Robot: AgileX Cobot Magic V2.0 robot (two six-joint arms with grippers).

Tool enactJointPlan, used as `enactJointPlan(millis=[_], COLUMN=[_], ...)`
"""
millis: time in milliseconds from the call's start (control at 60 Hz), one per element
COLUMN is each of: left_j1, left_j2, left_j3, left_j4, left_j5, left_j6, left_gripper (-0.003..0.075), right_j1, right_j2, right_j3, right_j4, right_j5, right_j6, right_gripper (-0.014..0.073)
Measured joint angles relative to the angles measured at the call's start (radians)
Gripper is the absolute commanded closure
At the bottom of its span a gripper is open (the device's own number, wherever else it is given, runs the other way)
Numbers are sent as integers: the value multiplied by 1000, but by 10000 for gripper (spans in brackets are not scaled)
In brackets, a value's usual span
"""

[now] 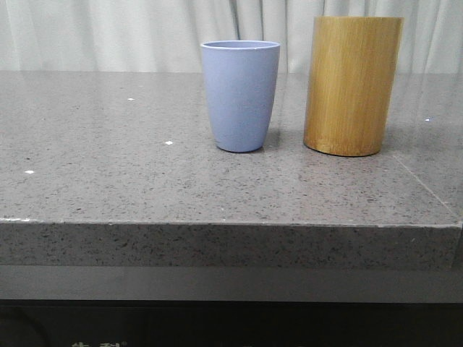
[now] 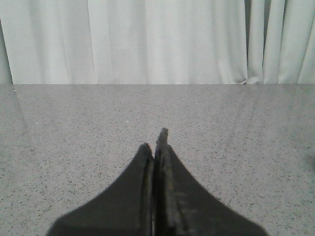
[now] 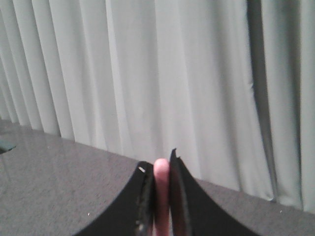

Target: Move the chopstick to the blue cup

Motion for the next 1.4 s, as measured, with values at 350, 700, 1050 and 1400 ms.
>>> enactJointPlan(millis=[350, 700, 1050, 1400], left_j1=[0, 0, 0, 0], left_j2=[0, 0, 0, 0], left_j3=[0, 0, 0, 0], left_j4=[0, 0, 0, 0], left_j5=[0, 0, 0, 0], left_j6=[2, 2, 2, 2], left_gripper=[739, 739, 739, 739], right_j1=[17, 17, -93, -426], right_j2=[225, 247, 140, 32], right_j3=[0, 0, -231, -320], right_j4=[0, 0, -78, -97], right_j5=[0, 14, 493, 877], right_j6=[0, 0, 0, 0], right_gripper=[552, 321, 704, 694])
